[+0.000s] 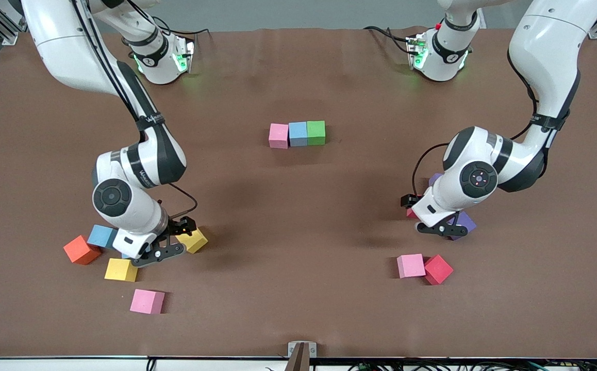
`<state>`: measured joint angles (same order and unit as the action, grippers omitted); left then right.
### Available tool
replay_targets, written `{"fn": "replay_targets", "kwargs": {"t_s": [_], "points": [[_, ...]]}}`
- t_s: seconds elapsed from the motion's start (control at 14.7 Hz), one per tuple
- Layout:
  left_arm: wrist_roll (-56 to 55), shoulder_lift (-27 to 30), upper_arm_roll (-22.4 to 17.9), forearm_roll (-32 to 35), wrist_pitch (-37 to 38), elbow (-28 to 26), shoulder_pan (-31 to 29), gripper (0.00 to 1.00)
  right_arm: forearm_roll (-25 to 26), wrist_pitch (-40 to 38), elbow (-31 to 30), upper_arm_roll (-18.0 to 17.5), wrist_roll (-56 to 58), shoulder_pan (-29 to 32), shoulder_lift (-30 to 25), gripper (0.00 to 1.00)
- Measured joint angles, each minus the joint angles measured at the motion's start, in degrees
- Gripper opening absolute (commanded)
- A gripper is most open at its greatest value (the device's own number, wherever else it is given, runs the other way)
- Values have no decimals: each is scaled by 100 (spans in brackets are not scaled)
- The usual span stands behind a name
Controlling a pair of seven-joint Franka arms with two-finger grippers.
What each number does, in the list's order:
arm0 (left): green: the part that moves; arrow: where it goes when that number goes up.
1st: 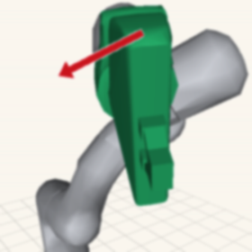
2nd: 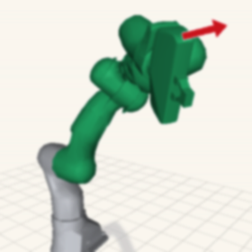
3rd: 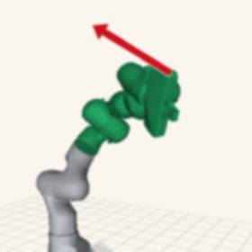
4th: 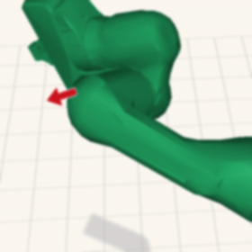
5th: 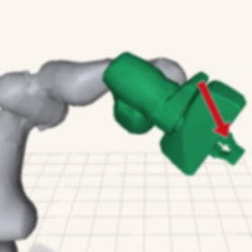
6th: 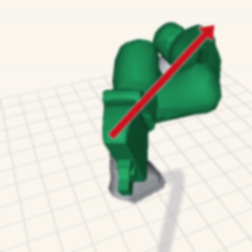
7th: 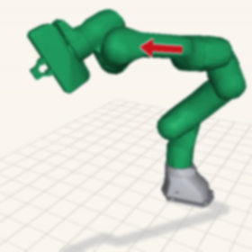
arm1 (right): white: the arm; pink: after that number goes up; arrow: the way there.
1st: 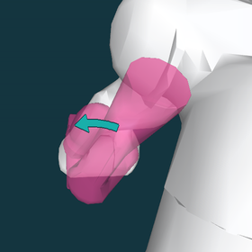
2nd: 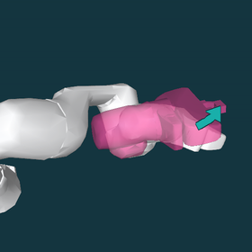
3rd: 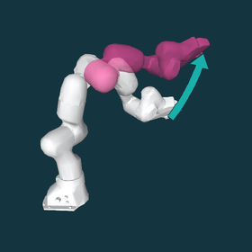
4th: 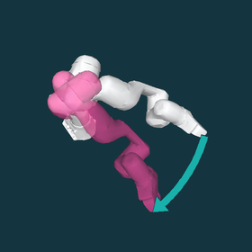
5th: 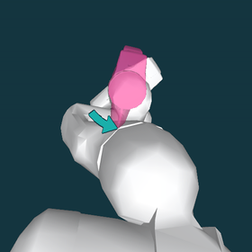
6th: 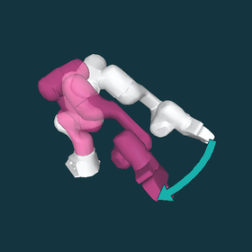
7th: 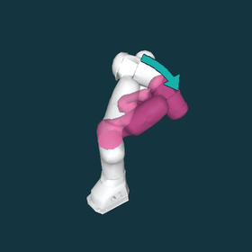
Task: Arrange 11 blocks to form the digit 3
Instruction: 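Grasp the red cube with the left gripper while the right gripper grasps yellow, then carry the red cube to the pink cube with the left gripper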
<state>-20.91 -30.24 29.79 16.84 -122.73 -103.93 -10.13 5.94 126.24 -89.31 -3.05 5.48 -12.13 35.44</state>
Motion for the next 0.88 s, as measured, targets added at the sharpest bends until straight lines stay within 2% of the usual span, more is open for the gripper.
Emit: {"fn": "replay_targets", "kwargs": {"t_s": [0.41,0.68,0.75,0.88], "points": [[53,-107,-3,340,0,-164,-31,97,0,120,31,-27,1169,-59,264,100],[53,-315,-9,351,-20,-183,-90,92,0,149,32,-27,1451,-126,384,100],[53,-381,-12,352,-58,-187,-94,89,0,152,32,-24,1469,-126,402,100],[53,-518,-18,354,-131,-190,-98,75,0,152,32,-23,1497,-126,427,100]]}}
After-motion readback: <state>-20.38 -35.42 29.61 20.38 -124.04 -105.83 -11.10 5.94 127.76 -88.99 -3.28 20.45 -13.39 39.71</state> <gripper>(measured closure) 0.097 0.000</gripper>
